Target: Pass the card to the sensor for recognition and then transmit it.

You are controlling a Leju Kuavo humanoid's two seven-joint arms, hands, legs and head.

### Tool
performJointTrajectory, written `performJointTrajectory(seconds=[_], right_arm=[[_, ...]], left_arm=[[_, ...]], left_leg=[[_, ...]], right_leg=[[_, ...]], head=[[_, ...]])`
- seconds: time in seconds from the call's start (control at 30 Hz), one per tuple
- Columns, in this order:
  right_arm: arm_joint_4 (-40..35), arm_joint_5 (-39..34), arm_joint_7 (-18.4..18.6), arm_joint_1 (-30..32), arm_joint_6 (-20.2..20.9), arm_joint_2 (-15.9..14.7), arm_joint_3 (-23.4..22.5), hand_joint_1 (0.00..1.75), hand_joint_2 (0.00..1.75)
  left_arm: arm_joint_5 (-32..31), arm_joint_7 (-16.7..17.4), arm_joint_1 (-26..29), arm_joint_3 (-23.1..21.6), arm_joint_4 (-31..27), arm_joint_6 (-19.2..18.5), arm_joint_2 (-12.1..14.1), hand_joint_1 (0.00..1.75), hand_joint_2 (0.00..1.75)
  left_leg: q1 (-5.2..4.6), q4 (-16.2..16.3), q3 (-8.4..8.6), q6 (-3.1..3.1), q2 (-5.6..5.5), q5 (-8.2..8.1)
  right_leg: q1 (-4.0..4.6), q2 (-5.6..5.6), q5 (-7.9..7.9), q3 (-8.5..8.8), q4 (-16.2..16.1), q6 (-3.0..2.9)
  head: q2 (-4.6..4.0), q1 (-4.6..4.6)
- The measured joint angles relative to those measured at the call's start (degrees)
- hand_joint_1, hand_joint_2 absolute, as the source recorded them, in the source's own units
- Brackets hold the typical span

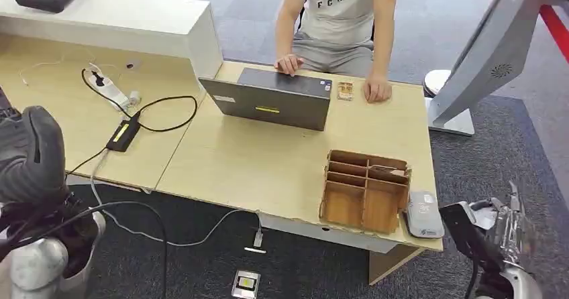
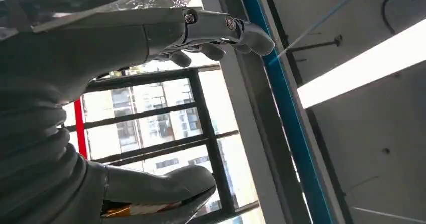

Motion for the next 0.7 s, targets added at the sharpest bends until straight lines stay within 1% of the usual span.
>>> performJointTrajectory(seconds=[0.47,0.7], right_arm=[[4.0,-2.2,-3.0,1.5,-0.7,4.6,0.1,1.75,1.75],[5.7,-2.7,-3.4,1.3,-0.7,6.2,0.1,1.75,1.75]], left_arm=[[1.3,-0.5,-0.8,-0.4,0.2,-1.0,0.0,0.0,1.75],[1.4,-0.7,-1.6,-0.6,0.4,-1.0,0.0,0.0,1.75]], left_leg=[[0.0,0.0,0.02,0.0,0.01,0.0],[0.0,0.0,0.0,0.0,0.01,0.0]], right_leg=[[0.01,0.01,0.0,0.0,0.0,0.0],[0.0,0.01,0.0,0.0,0.0,0.0]], head=[[0.0,0.0],[0.0,0.02]])
